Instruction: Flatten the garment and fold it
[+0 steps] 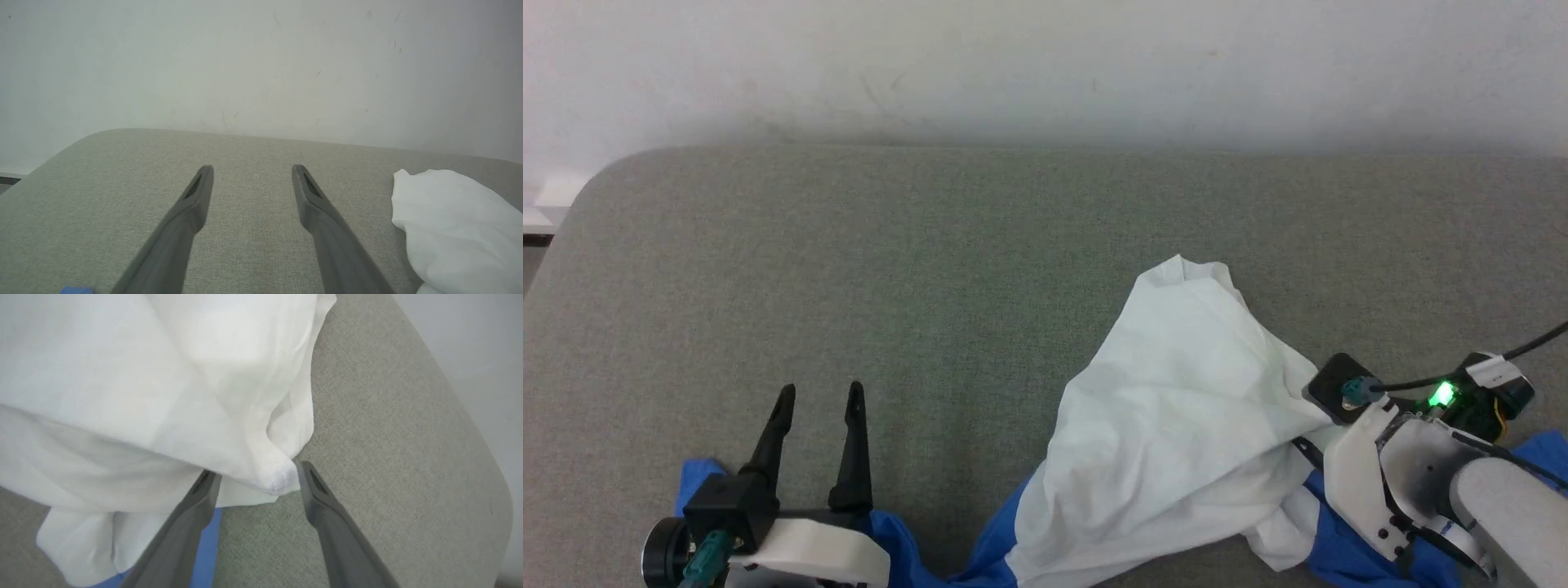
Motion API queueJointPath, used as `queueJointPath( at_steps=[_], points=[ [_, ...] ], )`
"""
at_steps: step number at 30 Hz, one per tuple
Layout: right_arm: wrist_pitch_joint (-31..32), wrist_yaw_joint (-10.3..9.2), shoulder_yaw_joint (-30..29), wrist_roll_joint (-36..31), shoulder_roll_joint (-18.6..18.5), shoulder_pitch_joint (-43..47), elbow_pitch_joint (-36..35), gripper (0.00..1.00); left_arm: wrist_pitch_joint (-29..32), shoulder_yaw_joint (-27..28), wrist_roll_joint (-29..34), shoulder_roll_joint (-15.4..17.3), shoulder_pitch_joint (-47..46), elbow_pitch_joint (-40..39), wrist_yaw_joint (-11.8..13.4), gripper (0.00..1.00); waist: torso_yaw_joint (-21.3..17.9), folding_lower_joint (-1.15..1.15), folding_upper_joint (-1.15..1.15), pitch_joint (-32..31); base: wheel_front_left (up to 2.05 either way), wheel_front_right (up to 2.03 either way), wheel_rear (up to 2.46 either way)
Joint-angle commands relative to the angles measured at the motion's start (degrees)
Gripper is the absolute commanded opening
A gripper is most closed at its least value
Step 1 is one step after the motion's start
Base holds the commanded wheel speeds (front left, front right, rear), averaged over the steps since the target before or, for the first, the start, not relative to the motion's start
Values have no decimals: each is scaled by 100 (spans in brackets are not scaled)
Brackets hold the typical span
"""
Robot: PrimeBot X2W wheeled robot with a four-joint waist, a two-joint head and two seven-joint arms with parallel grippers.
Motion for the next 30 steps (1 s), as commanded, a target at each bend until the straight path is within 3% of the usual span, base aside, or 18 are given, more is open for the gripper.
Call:
queueJointPath(
  at_steps=[1,2,4,8,15,24,30],
  points=[
    [-59,-5,357,153,-102,-295,68,100,-55,-3,-23,-34,-158,65,-40,100,115,-1,-1,165,0,0,0],
    [-55,-5,551,227,-148,-411,109,100,-65,2,-27,-42,-182,92,-49,100,117,-1,-1,179,0,0,0],
    [-11,-5,907,425,-238,-611,200,0,-85,14,-32,-55,-220,146,-65,100,125,-1,-1,196,0,0,0],
    [20,-5,1134,783,-342,-935,289,0,-114,22,-35,-77,-263,243,-104,100,154,-1,-1,169,0,0,0],
    [278,-5,648,1086,-302,-1626,31,0,-144,-18,-9,-128,-346,344,-185,100,311,-1,-1,142,0,0,0],
    [359,-5,497,1037,450,-3123,471,0,-162,-221,73,-312,-803,458,-409,100,761,-1,-1,582,0,0,0],
    [-464,-5,638,881,1036,-4324,1512,0,-169,-370,186,-629,-1308,574,-650,100,1242,-1,-1,1069,0,0,0]
  ],
)
